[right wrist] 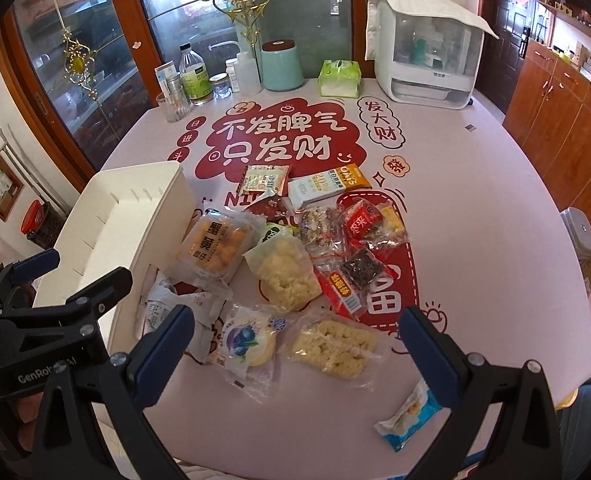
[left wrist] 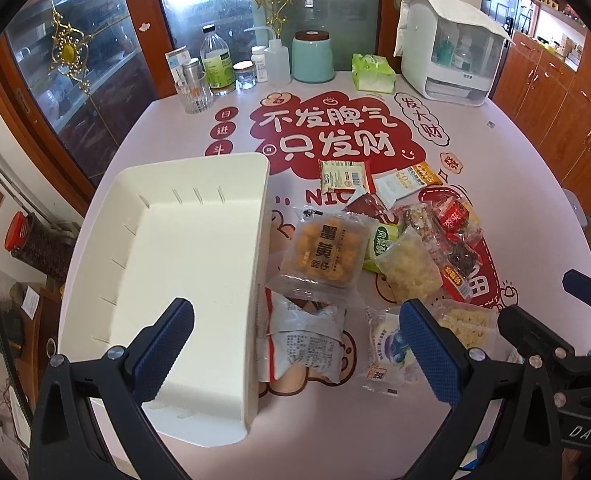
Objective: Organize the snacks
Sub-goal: 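Grasp clear puffed-snack bag with left tool while right tool grasps blue packet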
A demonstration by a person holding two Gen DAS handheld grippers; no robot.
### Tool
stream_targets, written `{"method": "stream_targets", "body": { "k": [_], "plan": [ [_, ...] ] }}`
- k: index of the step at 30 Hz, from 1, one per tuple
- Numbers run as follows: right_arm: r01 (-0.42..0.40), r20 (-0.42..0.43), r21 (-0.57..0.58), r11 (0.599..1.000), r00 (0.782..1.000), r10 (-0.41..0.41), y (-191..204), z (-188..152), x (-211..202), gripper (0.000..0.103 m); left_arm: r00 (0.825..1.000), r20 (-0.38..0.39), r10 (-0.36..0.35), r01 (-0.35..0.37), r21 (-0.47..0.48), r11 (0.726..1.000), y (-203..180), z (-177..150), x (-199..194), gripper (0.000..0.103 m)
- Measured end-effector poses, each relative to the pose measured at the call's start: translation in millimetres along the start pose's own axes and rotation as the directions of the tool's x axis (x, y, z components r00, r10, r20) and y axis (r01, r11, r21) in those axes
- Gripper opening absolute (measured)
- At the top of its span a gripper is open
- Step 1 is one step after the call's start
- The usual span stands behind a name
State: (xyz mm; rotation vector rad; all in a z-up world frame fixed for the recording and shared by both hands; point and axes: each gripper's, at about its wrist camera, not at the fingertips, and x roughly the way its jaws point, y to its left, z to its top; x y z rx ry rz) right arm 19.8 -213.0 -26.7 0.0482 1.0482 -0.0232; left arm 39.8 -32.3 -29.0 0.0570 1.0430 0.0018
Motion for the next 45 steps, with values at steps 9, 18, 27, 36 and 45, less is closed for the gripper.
{"method": "stream_targets", "body": {
  "k": [9,18,27,36,45],
  "plan": [
    [-0.028,-0.015,-0.009,1.0,0.999,0.028,-39,6,11,0.102,0.997,-0.067,-0.031,0.028,-0.055,0.998,-26,0,25,0.102],
    [-0.015,-0.058,-0.037,0.999,0.998,0.012,-91,9,47,0.094,0.989,-0.133,-0.061,0.048,-0.097,0.994,-71,0,71,0.102],
    [-0.055,-0.128,-0.074,0.996,0.991,0.046,-124,16,94,0.085,0.97,-0.235,-0.055,0.003,-0.215,0.977,-96,18,131,0.102],
    [-0.119,-0.191,-0.054,0.991,0.976,0.107,-148,6,104,0.083,0.95,-0.305,-0.058,-0.062,-0.371,0.926,-95,17,175,0.101],
    [-0.171,-0.295,-0.091,0.981,0.946,0.137,-160,-41,89,0.083,0.937,-0.315,-0.151,-0.015,-0.466,0.884,-93,10,188,0.074]
  ]
}}
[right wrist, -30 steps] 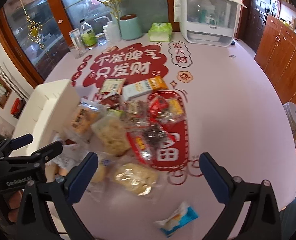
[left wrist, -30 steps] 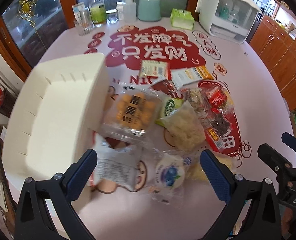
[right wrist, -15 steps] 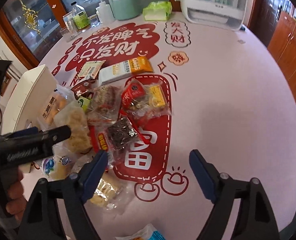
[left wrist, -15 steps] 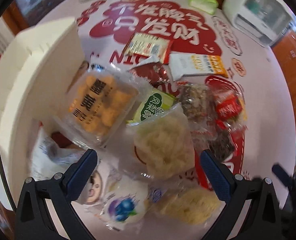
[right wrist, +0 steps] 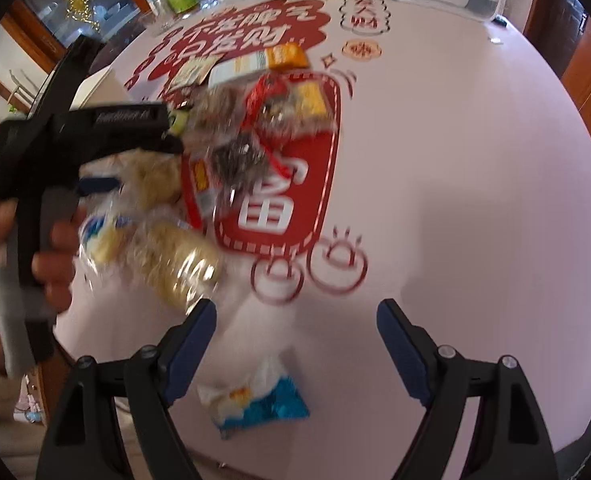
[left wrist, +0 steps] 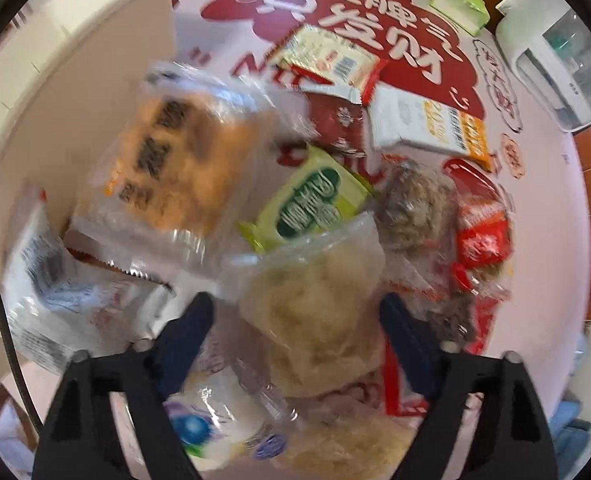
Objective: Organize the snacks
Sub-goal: 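Grasp clear puffed-snack bag with left tool while right tool grasps blue packet, then carry both snacks over the white tray and open both tools to drop them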
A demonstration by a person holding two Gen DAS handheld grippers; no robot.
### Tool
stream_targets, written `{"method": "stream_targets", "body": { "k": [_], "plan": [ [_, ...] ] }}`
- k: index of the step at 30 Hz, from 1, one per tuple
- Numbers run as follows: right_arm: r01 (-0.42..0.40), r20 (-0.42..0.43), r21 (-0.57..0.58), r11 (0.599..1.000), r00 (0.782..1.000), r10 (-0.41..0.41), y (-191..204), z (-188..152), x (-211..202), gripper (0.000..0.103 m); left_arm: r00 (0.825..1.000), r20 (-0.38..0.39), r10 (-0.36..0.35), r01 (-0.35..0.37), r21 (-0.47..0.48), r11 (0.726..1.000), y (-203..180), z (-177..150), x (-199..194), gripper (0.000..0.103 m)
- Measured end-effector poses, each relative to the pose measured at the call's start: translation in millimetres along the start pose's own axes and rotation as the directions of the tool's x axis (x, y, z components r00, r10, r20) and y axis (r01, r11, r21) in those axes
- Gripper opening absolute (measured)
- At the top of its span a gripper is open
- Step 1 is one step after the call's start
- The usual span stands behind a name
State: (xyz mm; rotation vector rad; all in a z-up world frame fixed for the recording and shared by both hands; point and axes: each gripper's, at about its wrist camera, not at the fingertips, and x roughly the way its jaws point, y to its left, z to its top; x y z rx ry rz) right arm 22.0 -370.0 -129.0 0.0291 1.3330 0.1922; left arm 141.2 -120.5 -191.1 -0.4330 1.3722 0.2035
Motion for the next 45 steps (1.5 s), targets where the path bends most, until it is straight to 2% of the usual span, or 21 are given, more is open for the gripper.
{"method": "stream_targets", "body": {
  "k": [1,4,6,8,10,13,16,19,21,25,28,31,32,38,43,45],
  "plan": [
    [-0.009,-0.005,0.003,1.0,1.0,0.009,0,-3,-1,0.083,1.0,-0.008,-0.019,0.019,-0.011,1.0,2,-1,0,0.073],
    [-0.039,-0.019,0.016,0.999,0.999,0.04,2,-14,-4,0.083,1.0,-0.009,-0.017,0.017,-0.016,1.0,8,-7,-1,0.069],
    [-0.056,-0.03,0.022,0.998,0.998,0.057,2,-21,-6,0.083,1.0,-0.007,-0.021,0.021,0.003,1.0,5,-9,-2,0.059],
    [-0.072,-0.045,0.033,0.997,0.996,0.073,2,-28,-8,0.083,1.0,0.011,-0.022,0.021,0.062,0.998,-2,-11,-6,0.048],
    [-0.095,-0.066,0.059,0.994,0.993,0.098,1,-35,-7,0.083,1.0,0.031,0.004,-0.008,0.134,0.991,-10,-15,-8,0.046],
    [-0.133,-0.101,0.101,0.986,0.985,0.143,3,-47,-4,0.082,1.0,0.029,-0.001,-0.005,0.193,0.981,-16,-18,-9,0.043],
    [-0.156,-0.133,0.148,0.977,0.975,0.176,4,-55,4,0.075,1.0,0.025,-0.017,0.011,0.246,0.969,-20,-16,-9,0.039],
    [-0.176,-0.164,0.21,0.962,0.963,0.212,7,-61,16,0.066,0.999,0.025,-0.026,0.016,0.323,0.946,-21,-19,-10,0.038],
    [-0.16,-0.176,0.232,0.959,0.963,0.204,12,-61,20,0.062,0.999,0.019,-0.038,0.028,0.357,0.934,-19,-20,-11,0.038],
    [-0.112,-0.165,0.289,0.951,0.972,0.165,20,-57,25,0.062,0.998,0.014,-0.066,0.054,0.421,0.905,-11,-23,-18,0.038],
    [-0.052,-0.148,0.309,0.95,0.984,0.102,28,-51,29,0.058,0.994,0.018,-0.104,0.085,0.446,0.891,-5,-26,-29,0.037],
    [0.012,-0.12,0.298,0.954,0.992,0.025,38,-47,30,0.033,0.99,0.028,-0.141,0.112,0.468,0.877,0,-26,-41,0.037],
    [0.023,-0.115,0.298,0.954,0.993,0.011,40,-46,30,0.028,0.989,0.034,-0.147,0.113,0.475,0.873,0,-26,-45,0.037],
    [0.026,-0.046,0.325,0.945,0.999,-0.011,55,-49,24,0.024,0.971,0.071,-0.226,0.158,0.518,0.84,6,-29,-91,0.037],
    [0.01,0.063,0.291,0.957,0.998,-0.029,74,-35,-16,0.024,0.949,0.117,-0.293,0.186,0.545,0.817,28,-33,-149,0.037],
    [-0.009,0.104,0.27,0.963,0.994,-0.02,86,-27,-29,0.024,0.938,0.154,-0.31,0.176,0.558,0.811,45,-34,-176,0.037]
  ]
}}
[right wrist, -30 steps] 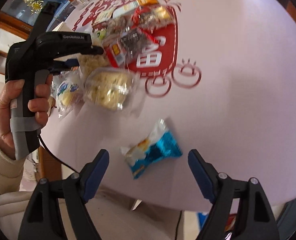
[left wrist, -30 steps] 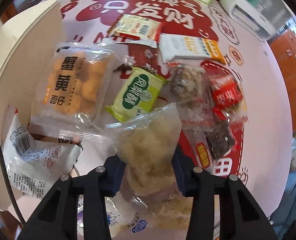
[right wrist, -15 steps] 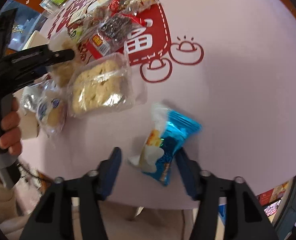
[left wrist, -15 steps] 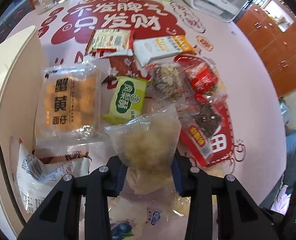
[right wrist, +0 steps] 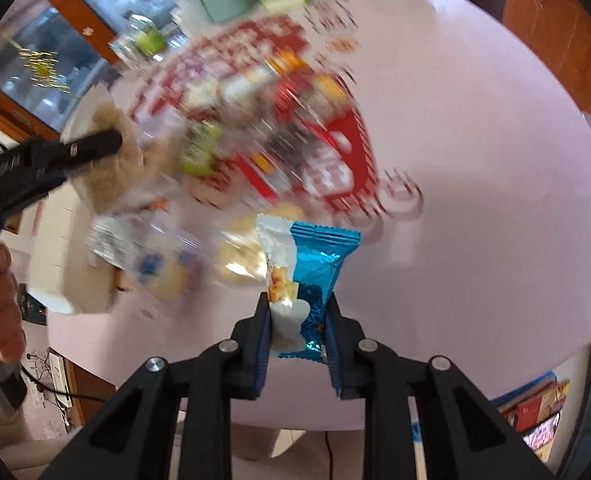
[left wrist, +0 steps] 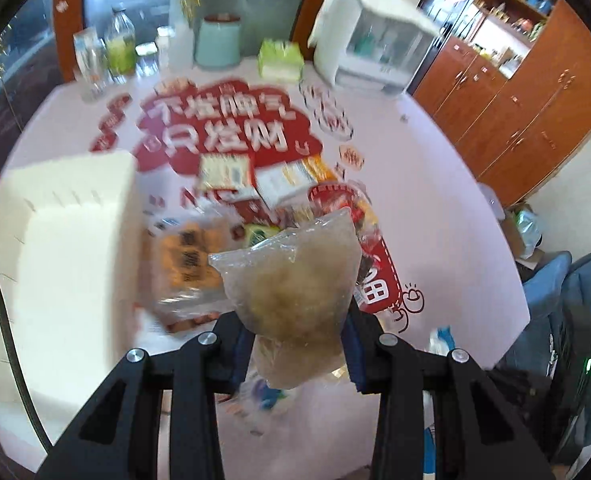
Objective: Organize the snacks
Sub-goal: 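Carry both snacks over the white tray and open both tools to drop them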
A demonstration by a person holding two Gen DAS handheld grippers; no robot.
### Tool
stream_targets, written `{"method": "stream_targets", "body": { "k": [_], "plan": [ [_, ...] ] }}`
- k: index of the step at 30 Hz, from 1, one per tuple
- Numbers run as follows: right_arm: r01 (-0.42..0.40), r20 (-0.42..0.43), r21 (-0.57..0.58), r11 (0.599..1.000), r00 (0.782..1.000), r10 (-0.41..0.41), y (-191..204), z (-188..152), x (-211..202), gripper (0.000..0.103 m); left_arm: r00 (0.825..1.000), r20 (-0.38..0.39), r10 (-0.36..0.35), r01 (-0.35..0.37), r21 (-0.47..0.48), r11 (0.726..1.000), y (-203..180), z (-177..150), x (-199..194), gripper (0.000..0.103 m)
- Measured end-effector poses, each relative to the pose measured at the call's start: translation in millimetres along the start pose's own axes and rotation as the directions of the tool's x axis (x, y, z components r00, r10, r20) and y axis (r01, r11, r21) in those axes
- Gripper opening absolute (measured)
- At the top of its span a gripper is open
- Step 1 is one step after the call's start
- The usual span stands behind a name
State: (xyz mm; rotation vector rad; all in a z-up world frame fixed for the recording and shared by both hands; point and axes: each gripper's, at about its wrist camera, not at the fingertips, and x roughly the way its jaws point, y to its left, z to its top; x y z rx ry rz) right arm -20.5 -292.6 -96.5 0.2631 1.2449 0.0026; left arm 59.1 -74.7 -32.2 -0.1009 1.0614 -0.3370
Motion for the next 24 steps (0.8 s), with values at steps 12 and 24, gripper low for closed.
{"method": "stream_targets", "body": {
  "k": [12,24],
  "plan": [
    [-0.112,0.194,-0.281,0.953,0.966,0.171,168,41,-56,0.024,0.95,0.145,0.276,-0.277,-0.012,0.961,106,-13,-115,0.037],
    [-0.137,0.208,-0.345,0.928,0.954,0.218,292,38,-34,0.024,0.914,0.166,0.371,-0.372,-0.031,0.928,189,-11,-136,0.037]
  ]
}}
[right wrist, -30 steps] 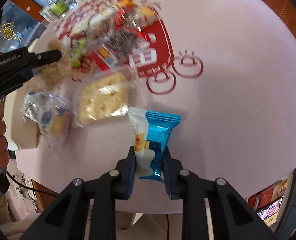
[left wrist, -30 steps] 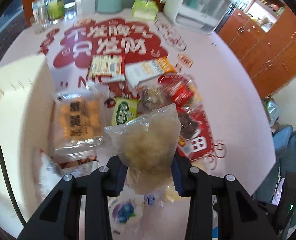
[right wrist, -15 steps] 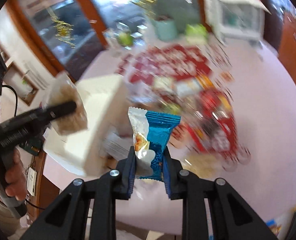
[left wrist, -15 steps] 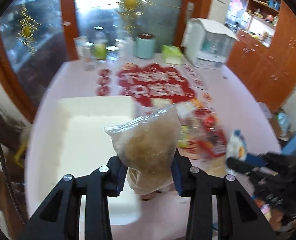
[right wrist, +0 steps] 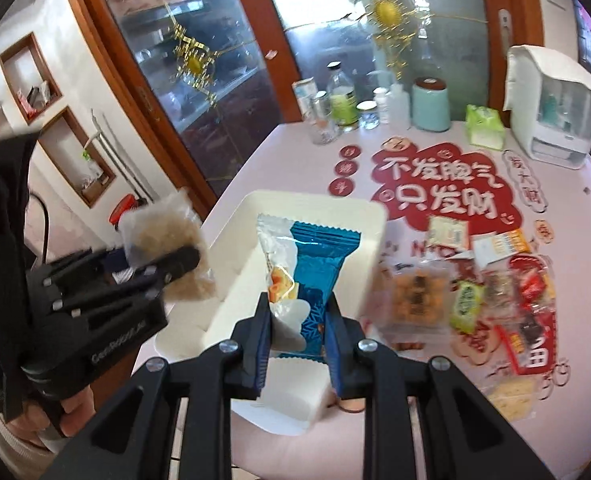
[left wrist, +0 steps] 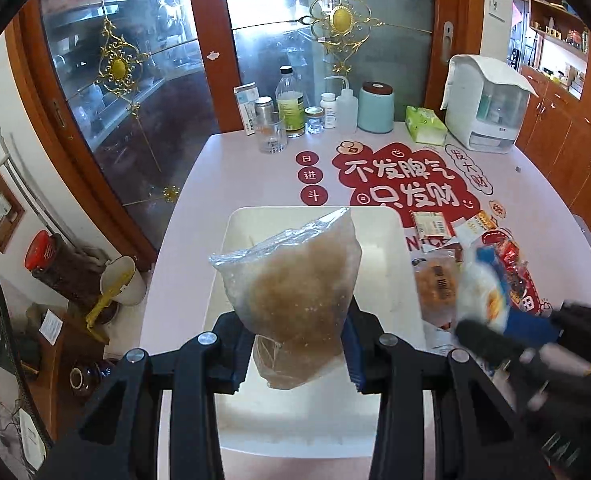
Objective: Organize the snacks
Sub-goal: 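Carry both snacks over the white tray and open both tools to drop them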
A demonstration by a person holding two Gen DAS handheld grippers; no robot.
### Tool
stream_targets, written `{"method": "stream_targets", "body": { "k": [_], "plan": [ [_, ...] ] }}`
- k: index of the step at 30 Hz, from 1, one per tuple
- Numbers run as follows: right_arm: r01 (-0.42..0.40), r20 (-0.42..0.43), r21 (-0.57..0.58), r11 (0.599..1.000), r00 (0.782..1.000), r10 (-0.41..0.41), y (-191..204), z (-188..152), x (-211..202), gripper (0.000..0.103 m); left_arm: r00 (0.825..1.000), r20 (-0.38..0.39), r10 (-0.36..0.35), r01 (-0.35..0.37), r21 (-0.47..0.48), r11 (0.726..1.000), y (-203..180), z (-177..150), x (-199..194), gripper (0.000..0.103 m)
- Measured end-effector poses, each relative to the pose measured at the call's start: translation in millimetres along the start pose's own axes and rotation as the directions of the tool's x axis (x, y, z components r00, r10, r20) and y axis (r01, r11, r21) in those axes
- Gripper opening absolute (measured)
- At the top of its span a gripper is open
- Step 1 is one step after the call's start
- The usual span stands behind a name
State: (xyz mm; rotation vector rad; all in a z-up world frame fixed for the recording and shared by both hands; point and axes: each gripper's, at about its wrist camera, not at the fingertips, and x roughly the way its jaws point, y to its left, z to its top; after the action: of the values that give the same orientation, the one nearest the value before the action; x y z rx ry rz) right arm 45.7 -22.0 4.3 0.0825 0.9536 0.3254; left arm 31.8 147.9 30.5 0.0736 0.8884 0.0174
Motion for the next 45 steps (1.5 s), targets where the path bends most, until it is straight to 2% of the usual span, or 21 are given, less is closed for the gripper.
{"method": "stream_targets", "body": {
  "k": [8,14,21,22,23,24,26,27,30,39,45],
  "plan": [
    [0.064,-0.048,-0.03,0.997,0.997,-0.066,30,-13,29,0.024,1.0,-0.007,-0.027,0.028,0.064,0.998,0,1,24,0.037],
    [0.124,-0.104,-0.026,0.992,0.987,-0.126,29,-15,47,0.025,0.997,-0.037,-0.063,0.066,0.103,0.992,-8,2,47,0.037],
    [0.155,-0.147,-0.009,0.988,0.977,-0.154,21,-17,61,0.026,0.992,-0.097,-0.082,0.094,0.132,0.987,-15,-4,67,0.038],
    [0.156,-0.15,-0.007,0.988,0.976,-0.155,21,-17,62,0.026,0.991,-0.1,-0.084,0.097,0.131,0.987,-16,-4,68,0.041],
    [0.157,-0.153,-0.009,0.988,0.976,-0.157,21,-17,63,0.029,0.992,-0.093,-0.087,0.098,0.122,0.988,-14,-6,68,0.056],
    [0.162,-0.157,-0.013,0.987,0.974,-0.162,21,-17,65,0.034,0.993,-0.089,-0.082,0.092,0.119,0.989,-13,-7,67,0.076],
    [0.172,-0.161,-0.021,0.985,0.972,-0.173,22,-17,67,0.044,0.997,-0.055,-0.061,0.067,0.108,0.992,-11,-7,63,0.089],
    [0.177,-0.16,-0.023,0.984,0.971,-0.178,22,-17,67,0.05,0.997,-0.042,-0.058,0.062,0.107,0.992,-11,-7,61,0.089],
    [0.191,-0.147,-0.02,0.981,0.97,-0.192,21,-17,64,0.057,0.998,-0.042,-0.055,0.059,0.103,0.993,-10,-6,60,0.09],
    [0.196,-0.135,-0.013,0.981,0.971,-0.196,18,-17,59,0.059,0.997,-0.047,-0.06,0.062,0.052,0.997,-6,-11,56,0.09],
    [0.198,-0.119,-0.012,0.98,0.973,-0.198,19,-18,54,0.059,0.997,0.034,-0.066,0.066,0.012,0.998,-1,-11,45,0.09]
  ]
}}
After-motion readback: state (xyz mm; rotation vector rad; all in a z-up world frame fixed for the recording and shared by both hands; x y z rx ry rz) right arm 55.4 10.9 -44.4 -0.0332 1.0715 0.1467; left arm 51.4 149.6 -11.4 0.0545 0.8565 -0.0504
